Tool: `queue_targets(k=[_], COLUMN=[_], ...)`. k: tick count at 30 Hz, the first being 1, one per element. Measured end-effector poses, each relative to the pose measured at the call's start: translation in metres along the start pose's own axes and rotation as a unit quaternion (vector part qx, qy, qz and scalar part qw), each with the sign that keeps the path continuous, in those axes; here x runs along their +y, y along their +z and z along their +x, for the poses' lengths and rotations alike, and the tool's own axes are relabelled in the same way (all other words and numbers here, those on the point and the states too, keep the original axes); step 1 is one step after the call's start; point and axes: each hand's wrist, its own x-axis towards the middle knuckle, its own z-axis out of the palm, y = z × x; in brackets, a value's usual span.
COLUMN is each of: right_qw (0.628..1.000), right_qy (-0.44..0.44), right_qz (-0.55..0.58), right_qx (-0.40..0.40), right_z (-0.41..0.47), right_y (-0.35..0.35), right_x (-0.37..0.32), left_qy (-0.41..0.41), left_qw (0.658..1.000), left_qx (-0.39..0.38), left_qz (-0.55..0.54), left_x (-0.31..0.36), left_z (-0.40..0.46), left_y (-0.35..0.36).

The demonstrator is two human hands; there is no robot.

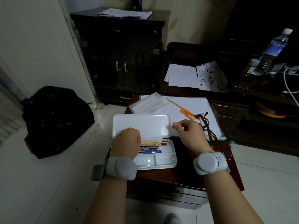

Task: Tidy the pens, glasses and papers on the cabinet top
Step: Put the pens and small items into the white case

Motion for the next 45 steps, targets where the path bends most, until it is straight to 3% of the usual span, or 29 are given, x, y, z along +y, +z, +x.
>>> queue_targets(k=[12, 16, 25, 33, 39, 45], right_qw=[0.999, 0.987, 0.940, 0.906, 0.921, 0.946], right_qy=[0.005, 0.019, 0.066, 0.016, 0.023, 0.090], right_qz=[-0.036, -0.155, -0.328, -0.422, -0.389, -0.310], right_qx=[0.031, 0.033, -0.068, -0.030, 0.010, 0.025], right_z=[0.031, 0.058, 0.093, 0.091, 0.091, 0.094], right_y=[0.006, 0.008, 0.020, 0.027, 0.026, 0.022], right_x=[-0.008, -0.004, 0.009, 0.021, 0.019, 0.017], left_qy=[0.009, 0.010, 0.012, 0.001, -0.005, -0.009], left_qw=[0.999, 0.996, 0.990, 0.987, 0.987, 0.987], left_qx=[0.046, 0.068, 0.106, 0.111, 0.119, 0.122], left_qz=[-0.028, -0.048, -0.095, -0.117, -0.104, -0.106], left_x=[0.011, 0.009, 0.006, 0.001, 0.002, 0.003], left_z=[0.007, 0.011, 0.017, 0.018, 0.018, 0.019], left_y=[-0.002, -0.003, -0.004, -0.006, -0.005, -0.004])
